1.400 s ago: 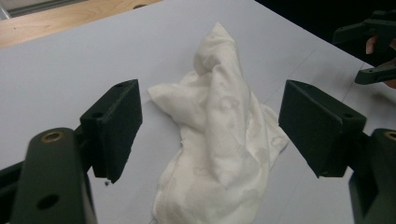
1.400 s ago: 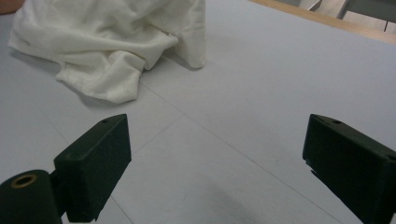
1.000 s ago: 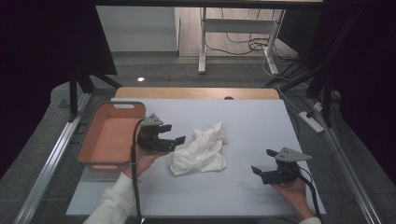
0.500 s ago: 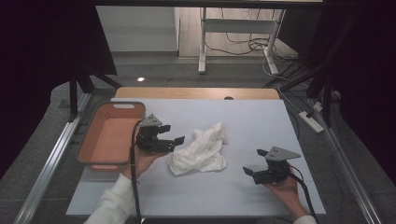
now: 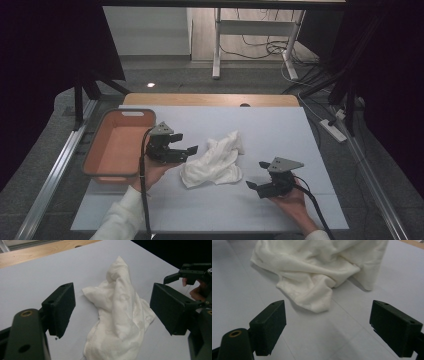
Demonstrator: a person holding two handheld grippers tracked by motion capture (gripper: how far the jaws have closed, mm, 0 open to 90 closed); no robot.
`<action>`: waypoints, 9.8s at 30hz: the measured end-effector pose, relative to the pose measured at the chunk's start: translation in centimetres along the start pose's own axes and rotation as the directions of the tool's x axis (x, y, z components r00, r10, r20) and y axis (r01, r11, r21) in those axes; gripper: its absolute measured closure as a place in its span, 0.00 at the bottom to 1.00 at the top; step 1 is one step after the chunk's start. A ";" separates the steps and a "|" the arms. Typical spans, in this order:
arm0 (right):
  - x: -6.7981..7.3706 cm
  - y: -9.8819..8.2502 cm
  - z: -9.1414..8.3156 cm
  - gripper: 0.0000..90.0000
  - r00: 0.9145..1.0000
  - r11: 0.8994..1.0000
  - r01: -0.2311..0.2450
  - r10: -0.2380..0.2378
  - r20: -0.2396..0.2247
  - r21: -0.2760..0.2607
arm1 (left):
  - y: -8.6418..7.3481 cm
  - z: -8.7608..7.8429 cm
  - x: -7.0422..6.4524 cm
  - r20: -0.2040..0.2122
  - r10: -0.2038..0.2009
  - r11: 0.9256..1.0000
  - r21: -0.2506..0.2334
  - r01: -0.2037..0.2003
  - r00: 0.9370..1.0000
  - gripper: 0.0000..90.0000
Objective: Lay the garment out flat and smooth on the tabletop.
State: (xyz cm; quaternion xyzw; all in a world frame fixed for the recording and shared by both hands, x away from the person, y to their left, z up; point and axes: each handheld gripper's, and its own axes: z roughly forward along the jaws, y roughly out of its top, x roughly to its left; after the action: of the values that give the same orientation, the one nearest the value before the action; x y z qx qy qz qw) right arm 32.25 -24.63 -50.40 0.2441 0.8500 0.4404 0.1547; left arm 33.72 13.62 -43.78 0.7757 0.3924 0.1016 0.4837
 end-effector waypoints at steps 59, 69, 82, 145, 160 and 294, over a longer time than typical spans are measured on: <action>3.7 3.0 8.1 0.72 0.985 0.972 0.147 -0.127 -0.114 0.186 | -0.2 0.6 0.0 0.000 0.006 1.000 -0.001 -0.006 1.000 0.23; 3.5 3.2 7.3 0.98 0.983 0.971 0.148 -0.124 -0.136 0.188 | -0.1 0.2 -0.4 0.010 0.033 0.999 0.009 -0.033 0.999 0.23; 3.0 3.3 3.2 0.98 0.988 0.992 0.101 -0.092 -0.127 0.069 | -2.2 0.3 -1.9 0.052 0.134 0.982 0.127 -0.139 0.990 0.24; 2.0 3.9 1.4 0.98 0.993 0.998 0.070 -0.070 -0.097 -0.008 | -5.1 1.3 -1.9 0.088 0.183 0.951 0.236 -0.199 0.979 0.94; 2.2 7.4 -2.0 0.99 0.993 0.983 0.098 -0.107 -0.047 -0.155 | -2.3 -1.1 -2.4 0.106 0.171 0.976 0.114 -0.183 0.980 0.94; 1.7 6.0 3.3 0.97 0.995 0.999 0.045 -0.042 -0.095 0.029 | -6.2 3.7 0.6 0.035 0.079 0.967 0.241 -0.086 0.996 0.83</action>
State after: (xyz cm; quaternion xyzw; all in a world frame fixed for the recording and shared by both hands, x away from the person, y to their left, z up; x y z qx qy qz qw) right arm 34.10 -18.55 -47.44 0.2070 0.8682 0.4346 0.1202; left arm 32.93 12.92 -50.98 0.8459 0.3632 0.0631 0.3855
